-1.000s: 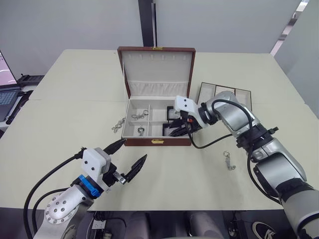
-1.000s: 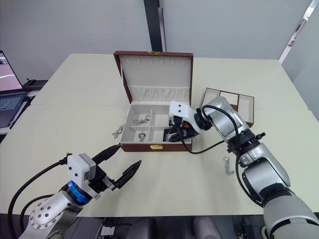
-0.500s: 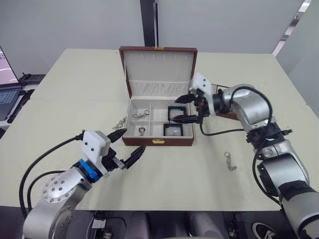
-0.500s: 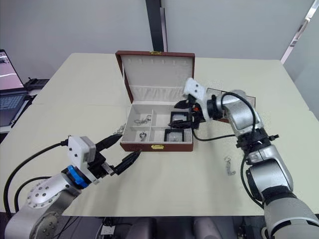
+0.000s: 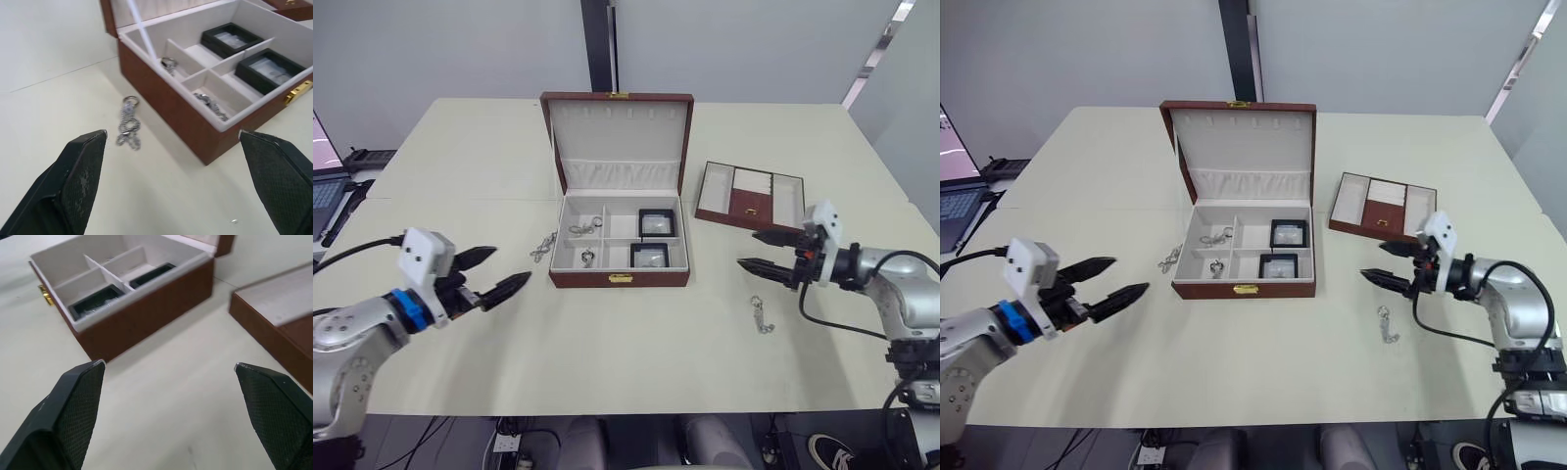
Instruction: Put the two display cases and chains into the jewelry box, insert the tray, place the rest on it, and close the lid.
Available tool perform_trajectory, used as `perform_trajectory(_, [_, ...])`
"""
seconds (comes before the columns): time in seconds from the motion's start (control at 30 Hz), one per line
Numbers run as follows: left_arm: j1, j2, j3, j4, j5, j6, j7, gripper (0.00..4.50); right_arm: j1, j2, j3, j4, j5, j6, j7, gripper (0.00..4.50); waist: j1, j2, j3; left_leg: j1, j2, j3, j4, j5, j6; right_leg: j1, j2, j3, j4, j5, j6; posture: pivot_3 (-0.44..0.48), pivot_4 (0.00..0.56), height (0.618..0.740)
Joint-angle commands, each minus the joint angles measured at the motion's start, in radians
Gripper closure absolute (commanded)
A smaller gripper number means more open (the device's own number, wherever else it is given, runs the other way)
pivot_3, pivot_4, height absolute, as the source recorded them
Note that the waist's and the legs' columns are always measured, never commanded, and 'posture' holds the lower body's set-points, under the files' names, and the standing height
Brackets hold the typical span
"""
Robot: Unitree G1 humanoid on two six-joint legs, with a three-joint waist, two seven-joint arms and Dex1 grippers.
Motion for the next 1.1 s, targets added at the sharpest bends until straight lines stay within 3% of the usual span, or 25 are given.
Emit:
perform_trajectory(0.03, [0.000, 0.021, 0.040, 0.060, 0.037, -0.049, -0.030, 0.00, 0.040, -0.048, -0.059, 0.000, -0.012, -0.082, -0.034, 0.01, 0.001, 0.000, 0.000, 0.000, 0.000, 0.000, 0.000, 0.000, 0.000, 0.000, 0.000, 0.000, 0.000, 0.000, 0.000, 0.000, 0.150, 0.740])
perform_trajectory(0.23, [-0.003, 0.033, 0.067, 0.189, 0.100, -0.124, -0.049, 0.00, 0.094, -0.078, -0.127, 0.078, -0.015, -0.137, -0.103, 0.01, 0.002, 0.000, 0.000, 0.000, 0.000, 0.000, 0.000, 0.000, 0.000, 0.000, 0.000, 0.000, 0.000, 0.000, 0.000, 0.000, 0.150, 0.740])
perform_trajectory(0.53, [-0.009, -0.013, 0.067, 0.311, 0.165, -0.239, -0.024, 0.00, 0.135, -0.061, -0.117, 0.173, -0.034, -0.221, -0.163, 0.01, 0.002, 0.000, 0.000, 0.000, 0.000, 0.001, 0.000, 0.000, 0.000, 0.000, 0.000, 0.001, 0.000, 0.000, 0.000, 0.000, 0.150, 0.740])
perform_trajectory(1.1, [-0.023, -0.019, 0.068, 0.323, 0.168, -0.271, -0.019, 0.00, 0.113, -0.076, -0.097, 0.195, -0.025, -0.243, -0.149, 0.01, 0.002, 0.000, 0.000, 0.000, 0.000, 0.001, 0.000, 0.000, 0.000, 0.000, 0.000, 0.000, 0.000, 0.000, 0.000, 0.000, 0.150, 0.740])
